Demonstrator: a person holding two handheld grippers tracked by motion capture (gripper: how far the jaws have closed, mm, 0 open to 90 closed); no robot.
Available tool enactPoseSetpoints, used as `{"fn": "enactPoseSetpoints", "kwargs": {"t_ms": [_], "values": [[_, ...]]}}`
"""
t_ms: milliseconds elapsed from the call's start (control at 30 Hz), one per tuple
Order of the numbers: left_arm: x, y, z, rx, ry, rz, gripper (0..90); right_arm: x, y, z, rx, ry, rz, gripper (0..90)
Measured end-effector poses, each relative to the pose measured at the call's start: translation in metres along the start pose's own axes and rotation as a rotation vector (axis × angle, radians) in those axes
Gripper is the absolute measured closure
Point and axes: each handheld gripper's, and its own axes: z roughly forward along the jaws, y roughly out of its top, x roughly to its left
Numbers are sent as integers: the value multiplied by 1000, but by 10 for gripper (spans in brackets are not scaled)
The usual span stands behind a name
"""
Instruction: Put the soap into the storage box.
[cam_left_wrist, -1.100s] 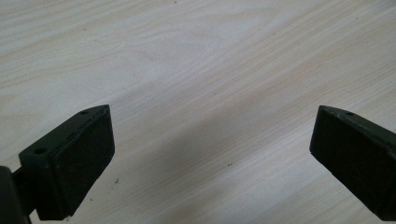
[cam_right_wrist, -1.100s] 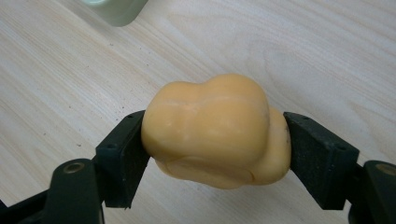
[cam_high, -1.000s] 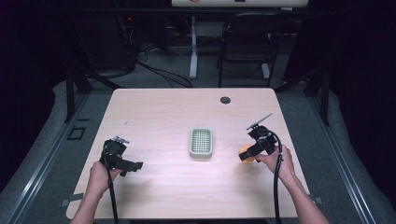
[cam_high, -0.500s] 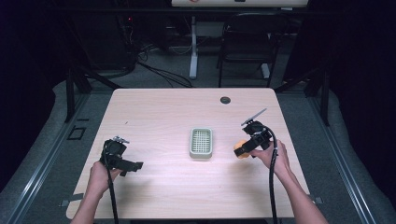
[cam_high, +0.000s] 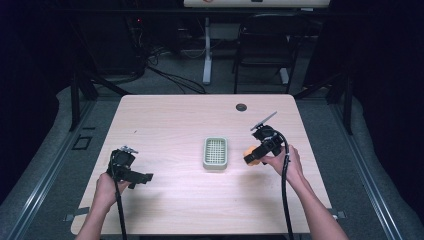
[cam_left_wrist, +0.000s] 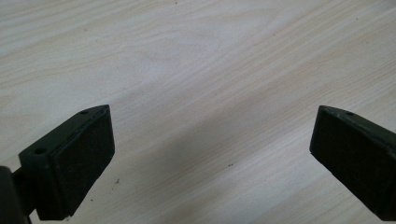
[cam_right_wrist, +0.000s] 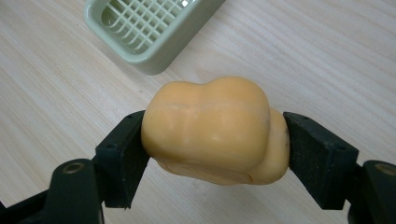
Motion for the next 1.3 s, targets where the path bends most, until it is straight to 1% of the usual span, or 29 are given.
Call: {"fn": "enactPoseSetpoints", "kwargs": {"t_ms": [33, 133, 233, 333, 367, 400, 433, 467, 500, 533, 567, 600, 733, 767, 833, 867, 900, 1000, 1033, 1300], "values": [[0, 0, 0, 0, 0, -1, 0, -1, 2, -2, 23, -2, -21, 256], [0, 0, 0, 0, 0, -1, 0, 1, 5, -1, 10, 0, -19, 256], [0, 0, 0, 0, -1, 0, 0, 4, 11, -1, 20, -2, -30, 256], [0, 0, 0, 0, -1, 1, 0, 6, 15, 0, 17, -6, -35, 256], [0, 0, 0, 0, -2, 2, 0, 7, 16, -1, 21, 1, -39, 256], [0, 0, 0, 0, -2, 1, 0, 8, 17, 0, 13, -4, -39, 256], [0, 0, 0, -1, -2, 1, 0, 8, 19, -1, 24, -5, -49, 256], [0, 0, 0, -2, -2, 0, 0, 10, 19, 0, 3, 0, -35, 256], [0, 0, 0, -2, -2, 0, 0, 10, 19, 0, 3, 0, -35, 256], [0, 0, 0, -2, -2, 0, 0, 11, 22, 0, 17, 3, -47, 257], [0, 0, 0, -2, -3, -2, 0, 11, 23, 0, 15, -4, -50, 256], [0, 0, 0, -1, -2, 1, 0, 12, 24, 0, 15, 3, -52, 257], [0, 0, 0, -4, 0, 2, 0, 12, 28, 0, 26, 0, -65, 257], [0, 0, -1, -4, 0, 2, 0, 13, 28, 1, 17, 0, -59, 256], [0, 0, -1, -6, -1, 1, 0, 14, 31, 1, 23, 0, -64, 256], [0, 0, -1, -6, -2, 1, 0, 15, 32, 1, 12, 2, -54, 257], [0, 0, 0, -1, -1, 2, 0, 16, 34, 0, 14, 0, -63, 257], [-1, 0, 0, -2, -3, 5, 0, 18, 36, -1, 11, -2, -66, 257], [-1, 0, 0, -4, -2, 5, 0, 19, 38, -2, 15, 2, -77, 257], [0, 0, 0, -1, -3, 5, 0, 23, 46, 2, 12, 2, -87, 257]]}}
